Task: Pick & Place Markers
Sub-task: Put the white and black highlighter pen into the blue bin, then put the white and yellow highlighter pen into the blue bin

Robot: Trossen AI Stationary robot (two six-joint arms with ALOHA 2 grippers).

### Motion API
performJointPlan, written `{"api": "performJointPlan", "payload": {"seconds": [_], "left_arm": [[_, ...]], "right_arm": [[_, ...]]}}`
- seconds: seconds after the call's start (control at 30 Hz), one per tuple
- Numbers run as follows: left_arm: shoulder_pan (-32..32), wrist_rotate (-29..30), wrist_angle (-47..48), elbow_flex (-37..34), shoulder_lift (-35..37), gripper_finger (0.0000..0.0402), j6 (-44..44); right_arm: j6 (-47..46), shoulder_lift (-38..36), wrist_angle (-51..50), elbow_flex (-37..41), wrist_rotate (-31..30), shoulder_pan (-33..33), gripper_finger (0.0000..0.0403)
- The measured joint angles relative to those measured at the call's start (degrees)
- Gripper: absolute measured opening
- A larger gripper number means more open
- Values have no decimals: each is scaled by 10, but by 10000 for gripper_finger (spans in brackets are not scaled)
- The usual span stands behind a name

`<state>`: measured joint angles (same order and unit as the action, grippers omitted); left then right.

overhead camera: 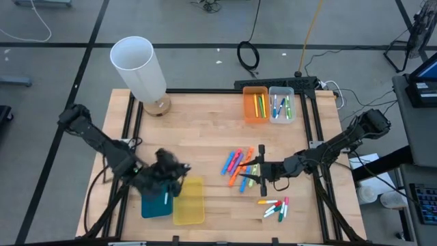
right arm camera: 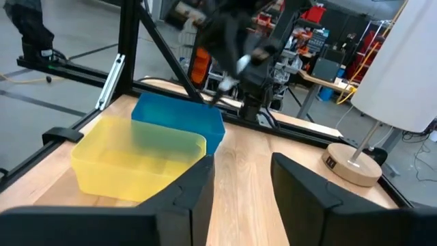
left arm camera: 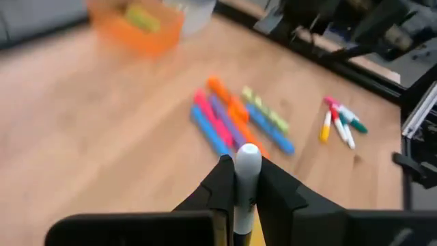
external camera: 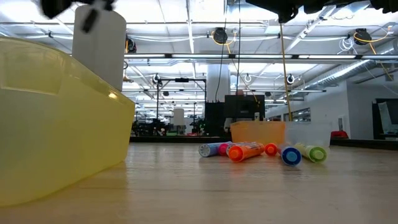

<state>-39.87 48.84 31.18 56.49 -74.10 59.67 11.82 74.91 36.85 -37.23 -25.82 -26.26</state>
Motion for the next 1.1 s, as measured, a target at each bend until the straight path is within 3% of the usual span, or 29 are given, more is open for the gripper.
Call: {"api": "performJointPlan", "payload": {"seconds": [0.13,0.37,0.63,0.8,1.1], "left_arm": [[-66,6,85,0,-25,39,194],[-151,-9,133,0,-93,39,451],[-183,-141,229,0,-125,39,660],[-184,-223,270,0,-128,47,715],[-183,-231,269,0,-128,189,673]], "right_arm": [[1,-7,13,0,1,0,128],[48,-34,15,0,2,0,127],[89,-51,19,0,3,0,125],[82,-50,19,1,3,0,125],[52,-50,19,1,4,0,125]]}}
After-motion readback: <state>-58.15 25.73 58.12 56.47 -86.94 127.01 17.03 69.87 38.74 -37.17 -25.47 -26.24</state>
